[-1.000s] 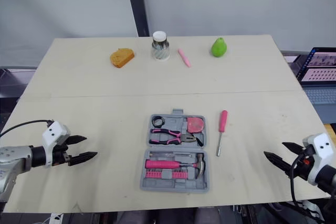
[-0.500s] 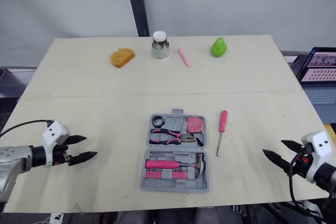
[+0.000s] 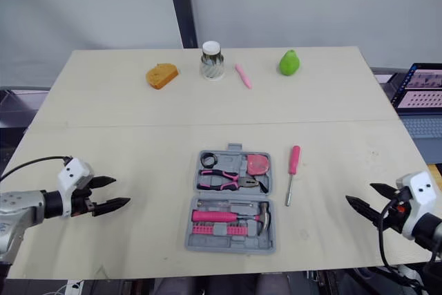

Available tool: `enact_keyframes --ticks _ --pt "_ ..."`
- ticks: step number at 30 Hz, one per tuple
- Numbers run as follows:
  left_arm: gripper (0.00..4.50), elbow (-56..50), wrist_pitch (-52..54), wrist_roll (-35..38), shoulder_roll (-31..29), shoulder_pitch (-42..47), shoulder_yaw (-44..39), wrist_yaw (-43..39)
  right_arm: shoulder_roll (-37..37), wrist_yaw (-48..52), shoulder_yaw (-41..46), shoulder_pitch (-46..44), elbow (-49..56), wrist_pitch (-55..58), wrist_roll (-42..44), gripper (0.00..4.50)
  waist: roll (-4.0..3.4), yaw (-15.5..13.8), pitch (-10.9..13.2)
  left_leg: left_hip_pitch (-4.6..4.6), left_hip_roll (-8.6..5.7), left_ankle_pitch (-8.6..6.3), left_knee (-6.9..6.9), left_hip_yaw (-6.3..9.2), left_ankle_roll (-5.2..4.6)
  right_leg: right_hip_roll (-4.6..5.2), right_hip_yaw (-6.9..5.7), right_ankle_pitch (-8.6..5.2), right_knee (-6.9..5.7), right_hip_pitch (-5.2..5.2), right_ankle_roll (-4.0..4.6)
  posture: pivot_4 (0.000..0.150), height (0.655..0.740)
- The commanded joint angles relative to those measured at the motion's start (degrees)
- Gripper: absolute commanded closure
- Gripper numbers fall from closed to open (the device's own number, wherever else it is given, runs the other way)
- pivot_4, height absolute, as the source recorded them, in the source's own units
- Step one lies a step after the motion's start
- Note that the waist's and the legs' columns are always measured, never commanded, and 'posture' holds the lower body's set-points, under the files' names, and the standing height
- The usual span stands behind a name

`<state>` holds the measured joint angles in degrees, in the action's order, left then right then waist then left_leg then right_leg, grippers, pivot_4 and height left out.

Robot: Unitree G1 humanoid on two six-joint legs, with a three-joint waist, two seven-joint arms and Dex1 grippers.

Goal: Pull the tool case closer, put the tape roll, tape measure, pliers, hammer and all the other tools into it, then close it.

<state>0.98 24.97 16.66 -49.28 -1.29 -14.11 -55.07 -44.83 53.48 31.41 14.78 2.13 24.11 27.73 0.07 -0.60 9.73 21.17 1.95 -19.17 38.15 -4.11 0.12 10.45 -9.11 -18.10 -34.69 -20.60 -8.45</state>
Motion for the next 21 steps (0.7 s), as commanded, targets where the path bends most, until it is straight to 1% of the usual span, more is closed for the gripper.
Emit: enact_keyframes --ticks 1,6,7,8,9,10,11,12,15,21 --pt "0.05 -0.2 -0.4 0.7 0.3 0.7 0.1 -0.1 -0.1 -0.7 0.5 0.2 1.1 -0.1 0.1 0.0 -0.01 0.0 0.0 0.0 0.0 0.0 0.0 -0.01 0.0 0.0 0.01 0.0 0.0 0.0 0.0 0.15 0.74" --pt "0.05 -0.2 -0.4 0.8 0.6 1.1 0.4 -0.1 -0.1 -0.7 0.4 0.2 1.5 -0.4 0.0 0.0 -0.01 -0.1 0.0 0.0 0.0 0.0 -0.01 -0.03 0.0 0.0 0.03 0.0 0.0 -0.02 0.0 0.15 0.74" --pt "0.05 -0.3 -0.4 0.8 0.6 1.1 0.4 -0.1 -0.1 -0.8 0.4 0.2 1.5 -0.4 0.0 0.0 -0.25 0.1 0.1 0.03 -0.01 -0.01 -0.04 0.0 -0.01 0.02 0.0 0.0 0.0 0.03 0.0 0.15 0.74" --pt "0.05 -0.3 -0.4 0.8 0.6 1.2 0.5 -0.1 -0.1 -0.9 0.4 0.2 1.5 -0.4 -0.1 0.0 -0.29 0.6 0.2 0.24 -0.42 0.23 -0.37 0.94 -0.15 0.36 -0.91 -0.08 0.59 1.02 -0.17 0.15 0.74" --pt "0.05 -0.3 -0.3 0.8 0.7 1.2 0.5 -0.1 -0.1 -1.0 0.4 0.1 1.5 -0.2 -0.1 0.0 -0.26 1.2 0.2 0.04 -0.77 0.46 -0.78 1.63 -0.24 0.73 -1.65 -0.07 0.84 1.59 -0.28 0.15 0.74" --pt "0.05 -0.3 -0.3 0.8 0.7 1.3 0.5 -0.1 -0.1 -1.2 0.5 0.1 1.5 0.0 0.0 0.0 -0.34 1.3 0.2 -0.07 -1.35 0.82 -1.15 2.41 -0.35 1.32 -2.4 -0.21 0.92 2.08 -0.55 0.15 0.74" --pt "0.05 -0.2 -0.3 0.8 0.6 1.3 0.6 -0.1 -0.1 -1.3 0.5 0.1 1.5 0.1 0.0 0.0 -0.32 1.1 0.2 -0.18 -1.45 0.84 -1.0 2.89 -0.34 1.36 -2.61 -0.21 0.87 2.11 -0.59 0.15 0.74" --pt "0.05 -0.2 -0.3 0.8 0.6 1.4 0.6 -0.1 0.0 -1.4 0.5 0.1 1.6 0.3 0.0 0.0 -0.32 0.6 0.2 -0.08 -1.32 0.88 -0.79 2.74 -0.26 1.22 -2.31 -0.19 0.75 1.83 -0.62 0.15 0.74" --pt "0.05 -0.2 -0.3 0.8 0.6 1.4 0.7 -0.1 -0.2 -1.4 0.4 0.0 1.5 0.6 -0.1 0.0 -0.31 -0.3 0.2 -0.05 -1.21 0.94 -0.75 2.51 -0.15 0.86 -1.6 -0.19 0.83 1.77 -0.61 0.15 0.74" --pt "0.05 -0.4 -0.6 1.0 0.6 1.1 0.5 -0.3 0.9 -3.0 1.2 0.3 2.6 2.2 0.7 0.0 -0.31 -0.8 0.2 -0.1 -1.11 0.98 -0.79 2.11 -0.09 0.75 -1.08 -0.19 0.78 1.48 -0.6 0.15 0.74"
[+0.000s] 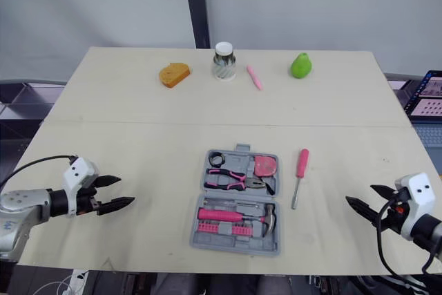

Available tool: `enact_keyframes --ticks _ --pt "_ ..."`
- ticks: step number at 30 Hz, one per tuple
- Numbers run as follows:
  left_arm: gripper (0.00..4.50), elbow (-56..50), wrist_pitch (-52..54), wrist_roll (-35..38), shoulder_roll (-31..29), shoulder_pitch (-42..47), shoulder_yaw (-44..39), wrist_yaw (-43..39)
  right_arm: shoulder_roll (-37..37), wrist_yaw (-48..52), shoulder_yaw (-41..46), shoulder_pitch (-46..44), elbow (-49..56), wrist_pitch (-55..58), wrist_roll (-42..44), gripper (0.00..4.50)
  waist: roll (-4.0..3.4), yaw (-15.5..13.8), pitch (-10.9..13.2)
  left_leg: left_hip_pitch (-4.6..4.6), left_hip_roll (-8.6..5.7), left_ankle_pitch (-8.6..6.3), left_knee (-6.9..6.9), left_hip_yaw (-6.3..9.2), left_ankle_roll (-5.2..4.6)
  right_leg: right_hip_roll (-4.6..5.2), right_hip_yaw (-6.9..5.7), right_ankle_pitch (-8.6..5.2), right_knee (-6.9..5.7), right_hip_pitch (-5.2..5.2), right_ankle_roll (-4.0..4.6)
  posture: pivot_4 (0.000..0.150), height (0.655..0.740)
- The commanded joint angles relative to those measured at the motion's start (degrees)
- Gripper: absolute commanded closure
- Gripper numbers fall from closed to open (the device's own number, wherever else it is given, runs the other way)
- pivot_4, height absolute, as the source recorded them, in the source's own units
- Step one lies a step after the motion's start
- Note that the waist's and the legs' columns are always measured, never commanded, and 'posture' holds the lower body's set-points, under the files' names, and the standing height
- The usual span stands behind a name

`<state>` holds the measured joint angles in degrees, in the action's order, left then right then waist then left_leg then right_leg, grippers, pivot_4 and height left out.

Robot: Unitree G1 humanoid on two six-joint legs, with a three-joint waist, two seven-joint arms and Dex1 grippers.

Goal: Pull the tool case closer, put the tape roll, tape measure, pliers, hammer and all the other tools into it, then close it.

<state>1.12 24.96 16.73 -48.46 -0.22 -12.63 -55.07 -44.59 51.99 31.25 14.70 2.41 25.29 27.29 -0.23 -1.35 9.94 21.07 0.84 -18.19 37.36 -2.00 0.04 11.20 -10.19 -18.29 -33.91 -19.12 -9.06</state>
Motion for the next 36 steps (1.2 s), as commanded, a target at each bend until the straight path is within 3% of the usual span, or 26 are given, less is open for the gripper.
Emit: enact_keyframes --ticks 1,10,14,20,25,29,36 --pt "0.05 -0.7 -0.7 1.0 -0.3 -0.2 -1.2 -0.4 1.1 -2.1 1.6 0.4 2.6 1.4 1.4 0.0 0.0 0.0 0.0 0.06 0.0 0.0 -0.02 -0.08 0.0 0.0 0.1 0.0 -0.06 -0.15 0.0 0.15 0.74" --pt "0.05 5.4 -4.5 3.3 0.6 -0.7 -9.6 2.0 2.2 -6.3 2.7 0.6 3.3 4.1 1.5 0.0 0.0 0.1 0.0 0.07 0.07 -0.01 -0.12 -0.44 -0.01 -0.08 0.45 0.0 -0.13 -0.48 0.0 0.15 0.74" --pt "0.05 1.0 -4.5 5.7 1.7 -0.8 -8.8 0.3 2.0 -9.3 -0.9 -0.8 6.6 6.0 -0.5 0.0 0.0 0.1 0.0 0.05 0.07 -0.02 -0.13 -0.57 -0.02 -0.09 0.61 0.01 -0.12 -0.54 0.01 0.15 0.74" --pt "0.05 -9.4 -2.5 6.6 4.4 4.5 2.1 -2.3 11.6 -24.4 -11.0 -7.2 17.9 14.6 -2.9 0.0 0.02 -0.1 0.0 0.08 0.11 0.0 -0.01 -0.52 0.02 -0.21 0.88 0.01 -0.24 -0.57 0.02 0.15 0.74" --pt "0.05 -14.3 -2.1 5.9 10.9 11.8 13.8 -3.1 19.3 -35.3 -15.4 -12.8 18.2 16.9 -7.2 0.0 0.01 0.0 0.0 0.16 0.06 -0.01 0.01 -0.59 0.02 -0.22 1.05 0.02 -0.25 -0.67 0.02 0.15 0.74" --pt "0.05 -13.4 -5.2 3.0 17.1 18.0 21.8 -3.0 23.6 -41.0 -18.4 -17.0 15.3 17.2 -10.8 0.0 0.01 0.0 0.0 0.17 0.13 0.0 0.04 -0.6 0.05 -0.35 1.09 0.02 -0.25 -0.69 0.02 0.15 0.74" --pt "0.05 -8.0 -11.1 -1.6 26.3 24.5 28.4 -0.4 29.7 -48.1 -21.7 -20.8 12.8 16.3 -15.6 0.0 0.01 0.2 0.0 0.2 0.21 0.01 -0.01 -0.69 0.06 -0.46 1.17 0.02 -0.24 -0.8 0.03 0.15 0.74"
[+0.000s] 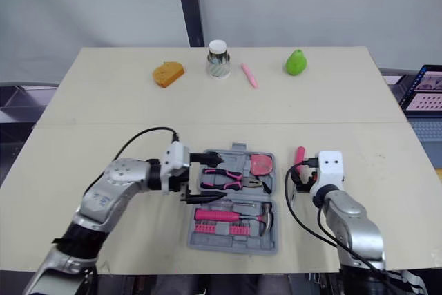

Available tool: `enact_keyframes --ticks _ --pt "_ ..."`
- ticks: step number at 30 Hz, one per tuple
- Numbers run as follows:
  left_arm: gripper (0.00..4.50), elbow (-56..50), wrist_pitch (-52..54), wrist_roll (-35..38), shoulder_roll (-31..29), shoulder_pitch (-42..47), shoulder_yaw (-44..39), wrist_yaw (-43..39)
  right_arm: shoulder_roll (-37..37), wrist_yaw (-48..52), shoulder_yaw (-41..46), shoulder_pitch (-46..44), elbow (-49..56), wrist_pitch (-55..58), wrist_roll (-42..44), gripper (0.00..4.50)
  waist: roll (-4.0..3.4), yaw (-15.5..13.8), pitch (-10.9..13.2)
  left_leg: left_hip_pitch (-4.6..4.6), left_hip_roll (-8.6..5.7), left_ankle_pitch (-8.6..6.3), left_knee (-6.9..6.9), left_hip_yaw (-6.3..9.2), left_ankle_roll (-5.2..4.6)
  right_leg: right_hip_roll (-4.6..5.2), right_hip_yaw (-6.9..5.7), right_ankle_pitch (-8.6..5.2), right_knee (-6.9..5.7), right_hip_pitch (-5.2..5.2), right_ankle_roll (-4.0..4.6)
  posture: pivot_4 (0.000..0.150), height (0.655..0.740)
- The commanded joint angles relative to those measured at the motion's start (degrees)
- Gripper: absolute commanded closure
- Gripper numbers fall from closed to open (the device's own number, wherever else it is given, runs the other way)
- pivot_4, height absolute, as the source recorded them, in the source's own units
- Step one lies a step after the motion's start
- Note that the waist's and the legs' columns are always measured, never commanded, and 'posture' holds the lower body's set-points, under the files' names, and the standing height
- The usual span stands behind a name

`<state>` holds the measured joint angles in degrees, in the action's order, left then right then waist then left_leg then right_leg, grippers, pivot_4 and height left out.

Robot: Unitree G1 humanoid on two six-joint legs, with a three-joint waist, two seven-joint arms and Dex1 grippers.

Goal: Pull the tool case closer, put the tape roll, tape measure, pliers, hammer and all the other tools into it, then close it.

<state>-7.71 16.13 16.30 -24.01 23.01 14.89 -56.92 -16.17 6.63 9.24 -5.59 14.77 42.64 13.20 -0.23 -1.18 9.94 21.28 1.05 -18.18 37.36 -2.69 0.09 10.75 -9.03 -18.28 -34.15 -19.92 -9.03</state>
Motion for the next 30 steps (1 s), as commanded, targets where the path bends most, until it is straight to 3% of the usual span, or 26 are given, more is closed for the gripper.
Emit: enact_keyframes --ticks 1,8,11,17,18,21,24,30 --pt "0.05 1.5 -2.8 -1.5 3.0 1.9 0.7 2.4 1.9 -3.4 0.4 -0.6 0.2 -1.4 -2.0 0.0 0.0 0.0 0.0 0.02 0.0 0.0 0.0 0.0 0.0 0.0 0.0 0.0 0.0 -0.01 0.0 0.15 0.74" --pt "0.05 2.8 -3.5 -2.6 6.6 2.8 0.4 6.3 4.5 -5.0 0.0 -0.1 -0.5 -1.8 -3.5 0.0 0.0 0.0 0.0 0.02 0.01 0.0 0.04 0.0 0.0 0.0 0.03 0.0 -0.01 -0.01 0.0 0.15 0.74" --pt "0.0 2.7 -3.2 -2.6 7.0 2.9 0.3 6.8 5.4 -5.2 -0.4 0.6 -1.0 -2.2 -4.2 0.8 0.0 0.0 0.0 0.02 0.01 0.0 0.04 0.0 0.0 0.0 0.03 0.0 -0.01 -0.01 0.0 0.15 0.74" --pt "0.0 2.6 -3.0 -2.4 6.5 2.6 0.2 6.5 6.7 -5.8 0.2 1.2 -1.1 -2.9 -4.3 3.86 0.0 -0.1 0.0 0.02 0.01 0.0 0.05 0.01 0.0 -0.01 0.03 0.0 -0.02 -0.01 0.0 0.15 0.74" --pt "0.0 2.7 -3.0 -2.3 6.5 2.6 0.2 6.5 6.8 -5.9 0.3 1.3 -1.0 -3.2 -4.4 4.14 0.0 -0.1 0.0 0.02 0.01 0.0 0.05 0.01 0.0 0.0 0.03 0.0 -0.01 -0.01 0.0 0.15 0.74" --pt "0.0 3.1 -3.4 -2.2 6.1 2.4 -0.1 6.1 4.9 -3.2 -0.2 2.1 1.0 -4.8 -4.1 4.12 0.0 -0.1 0.0 0.02 0.01 0.0 0.04 0.01 0.0 0.0 0.03 0.0 -0.01 -0.01 0.0 0.15 0.74" --pt "0.0 2.6 -3.8 -1.7 3.6 1.0 -1.2 4.2 -1.6 3.8 -2.3 3.1 6.7 -3.3 -2.7 4.12 0.0 0.0 0.0 0.04 0.0 0.0 0.04 -0.02 -0.01 0.0 0.07 0.0 0.02 -0.03 0.0 0.15 0.74" --pt "0.0 0.2 -6.1 2.1 -8.5 -6.2 -7.6 -4.8 -22.3 24.6 -6.2 2.7 21.1 6.2 7.2 4.12 -0.01 1.1 0.0 0.06 0.17 -0.01 -0.12 -0.16 -0.01 -0.15 0.13 -0.01 -0.01 -0.26 0.04 0.15 0.74"
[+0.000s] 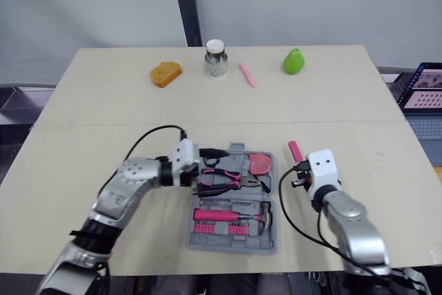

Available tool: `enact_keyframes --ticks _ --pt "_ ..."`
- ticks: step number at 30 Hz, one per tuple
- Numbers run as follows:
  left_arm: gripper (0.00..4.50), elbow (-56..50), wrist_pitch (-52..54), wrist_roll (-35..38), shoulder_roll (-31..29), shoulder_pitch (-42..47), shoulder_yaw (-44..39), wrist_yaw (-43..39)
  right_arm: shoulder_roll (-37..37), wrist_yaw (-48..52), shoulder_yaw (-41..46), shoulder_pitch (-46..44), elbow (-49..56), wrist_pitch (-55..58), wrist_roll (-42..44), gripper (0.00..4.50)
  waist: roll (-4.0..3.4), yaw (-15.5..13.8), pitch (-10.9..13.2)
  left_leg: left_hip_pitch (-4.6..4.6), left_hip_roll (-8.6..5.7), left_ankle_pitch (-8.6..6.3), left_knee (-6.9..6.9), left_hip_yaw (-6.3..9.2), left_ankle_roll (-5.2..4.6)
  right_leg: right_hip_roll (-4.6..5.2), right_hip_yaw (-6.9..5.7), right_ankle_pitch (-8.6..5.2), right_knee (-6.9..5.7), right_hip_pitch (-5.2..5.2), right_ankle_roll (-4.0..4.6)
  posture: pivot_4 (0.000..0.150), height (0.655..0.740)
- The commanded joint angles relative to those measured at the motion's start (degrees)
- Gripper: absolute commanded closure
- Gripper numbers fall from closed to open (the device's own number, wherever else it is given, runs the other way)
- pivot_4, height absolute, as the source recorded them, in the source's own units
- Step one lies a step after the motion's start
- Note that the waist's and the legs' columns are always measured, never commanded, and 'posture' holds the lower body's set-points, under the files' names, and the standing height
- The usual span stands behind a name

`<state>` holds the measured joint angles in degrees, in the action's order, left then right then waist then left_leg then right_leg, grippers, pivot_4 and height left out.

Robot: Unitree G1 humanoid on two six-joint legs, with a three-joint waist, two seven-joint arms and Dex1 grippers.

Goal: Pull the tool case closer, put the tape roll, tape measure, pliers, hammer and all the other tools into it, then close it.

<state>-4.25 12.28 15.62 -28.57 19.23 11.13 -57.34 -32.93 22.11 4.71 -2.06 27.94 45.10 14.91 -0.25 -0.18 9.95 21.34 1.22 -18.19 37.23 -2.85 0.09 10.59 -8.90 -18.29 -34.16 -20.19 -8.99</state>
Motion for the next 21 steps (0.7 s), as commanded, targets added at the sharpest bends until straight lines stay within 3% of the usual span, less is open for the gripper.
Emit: enact_keyframes --ticks 1,5,8,14,21 --pt "0.0 -3.6 -3.4 3.3 -6.4 -4.2 -5.2 -6.3 -9.1 12.8 -2.8 -1.4 10.5 5.0 7.5 4.12 0.02 0.2 0.0 0.0 0.05 0.0 -0.01 0.03 0.01 -0.05 -0.04 0.0 -0.01 0.0 0.01 0.15 0.74" --pt "0.0 -7.5 -3.8 7.1 -13.4 -11.3 -10.7 -10.9 -17.2 19.7 -8.3 -6.2 17.4 11.5 13.3 4.12 0.07 0.2 0.0 0.05 0.14 -0.05 0.03 0.0 0.06 -0.08 -0.03 0.0 0.04 -0.04 0.05 0.15 0.74" --pt "0.0 -13.3 -3.2 10.0 -16.9 -18.4 -14.4 -12.6 -18.5 20.4 -13.7 -12.1 21.0 18.0 16.6 4.12 0.12 0.2 0.1 0.12 0.16 -0.1 0.12 0.03 0.05 -0.06 -0.03 0.03 0.09 -0.04 0.09 0.15 0.74" --pt "0.0 -18.9 -7.2 12.1 -20.2 -35.2 -23.1 -16.1 -11.5 15.3 -26.7 -24.3 23.5 31.7 18.9 4.12 0.27 0.2 0.2 0.16 0.26 -0.18 0.22 0.04 0.12 -0.14 -0.04 0.07 0.08 -0.07 0.17 0.15 0.74" --pt "0.0 -17.3 -13.2 10.5 -19.7 -45.0 -28.4 -17.1 -3.8 8.8 -38.2 -28.3 24.7 38.6 18.0 4.12 0.28 0.1 0.2 0.32 0.3 -0.2 0.28 -0.01 0.14 -0.18 -0.05 0.07 -0.01 -0.29 0.23 0.15 0.74"
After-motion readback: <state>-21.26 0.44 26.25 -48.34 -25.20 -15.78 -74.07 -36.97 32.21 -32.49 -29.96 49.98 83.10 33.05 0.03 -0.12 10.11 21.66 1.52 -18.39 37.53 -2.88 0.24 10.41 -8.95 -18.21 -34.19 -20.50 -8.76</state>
